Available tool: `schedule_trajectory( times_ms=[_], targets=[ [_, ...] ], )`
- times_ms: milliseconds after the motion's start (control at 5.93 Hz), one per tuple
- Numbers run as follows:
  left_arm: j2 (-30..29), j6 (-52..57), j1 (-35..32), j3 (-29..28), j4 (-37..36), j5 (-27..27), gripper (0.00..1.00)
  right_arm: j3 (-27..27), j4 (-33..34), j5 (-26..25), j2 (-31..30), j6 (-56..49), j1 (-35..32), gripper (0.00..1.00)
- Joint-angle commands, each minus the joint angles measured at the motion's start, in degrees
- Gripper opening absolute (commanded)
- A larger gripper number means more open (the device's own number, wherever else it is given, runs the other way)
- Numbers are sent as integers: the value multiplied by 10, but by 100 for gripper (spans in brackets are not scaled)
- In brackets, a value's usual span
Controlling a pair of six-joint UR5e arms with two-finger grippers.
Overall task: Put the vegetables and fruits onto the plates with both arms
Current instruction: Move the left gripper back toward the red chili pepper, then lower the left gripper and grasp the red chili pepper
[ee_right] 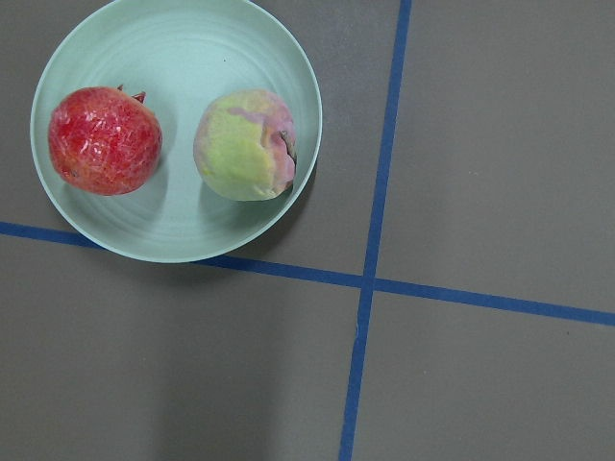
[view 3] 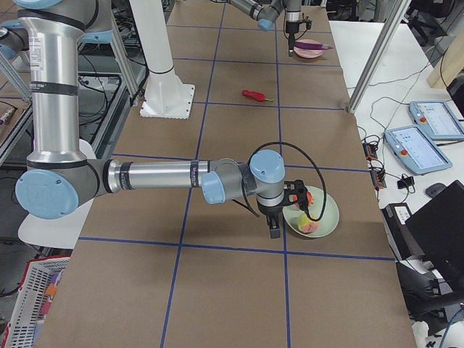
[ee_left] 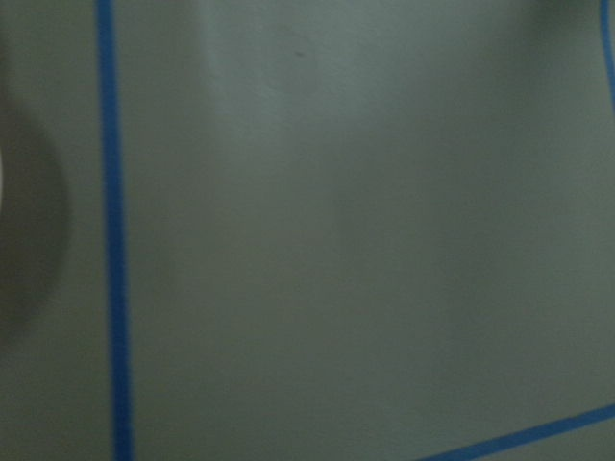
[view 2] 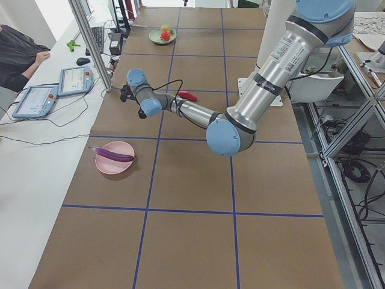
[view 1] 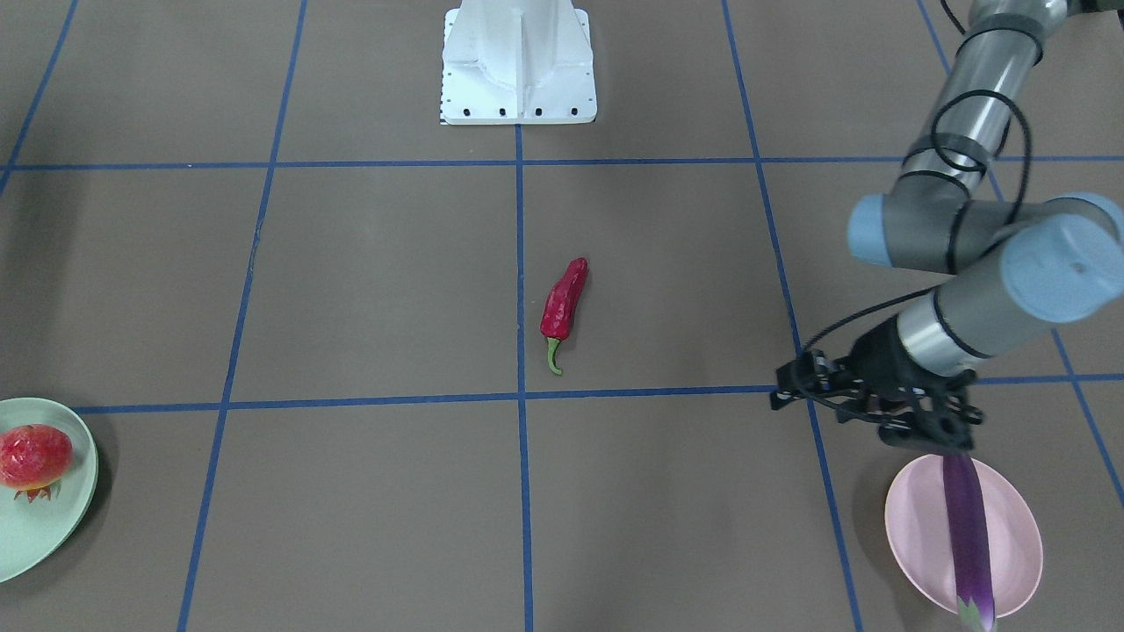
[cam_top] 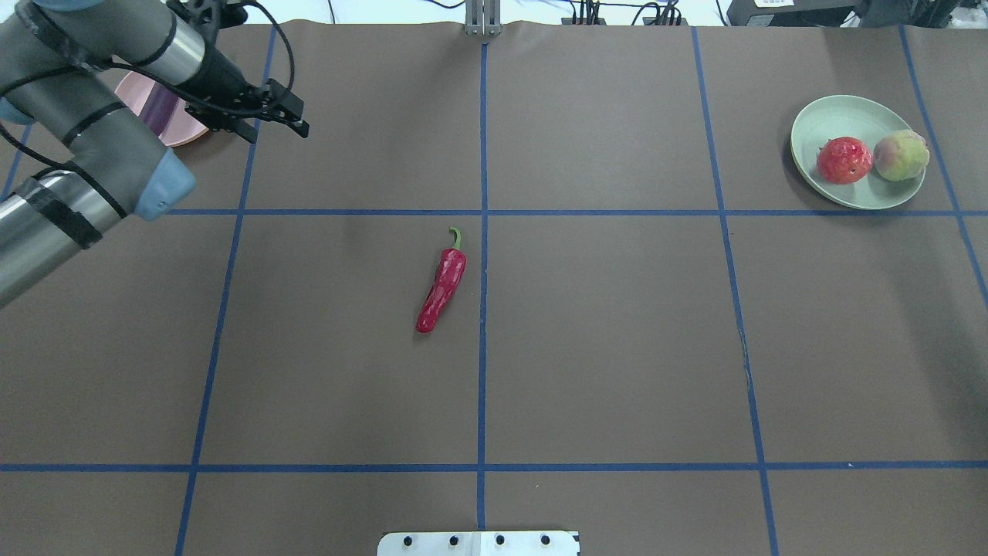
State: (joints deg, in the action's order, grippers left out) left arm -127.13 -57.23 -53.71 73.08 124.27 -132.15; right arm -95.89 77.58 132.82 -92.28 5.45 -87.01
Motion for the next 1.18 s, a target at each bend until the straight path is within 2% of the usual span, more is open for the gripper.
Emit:
schedule_trajectory(
  times_ms=[0,169,337,506,843,1012],
  targets=[
    [-66,-74,120,4,-69,118,100,0,0,-1,-1,0,0,100],
    [-130,-75,161,5,-181,165,100,1,0,-1,0,0,0,100],
    [-155,-78,201,5,-210,221,100,1,0,-1,0,0,1,100],
    [-151,-81,223,4,-210,267,99,1,0,-1,0,0,0,100],
    [-139,-76,222,5,-211,280,89,1,1,-1,0,0,1,100],
    [-135,-75,220,6,-211,280,88,0,1,-1,0,0,1,100]
  ],
)
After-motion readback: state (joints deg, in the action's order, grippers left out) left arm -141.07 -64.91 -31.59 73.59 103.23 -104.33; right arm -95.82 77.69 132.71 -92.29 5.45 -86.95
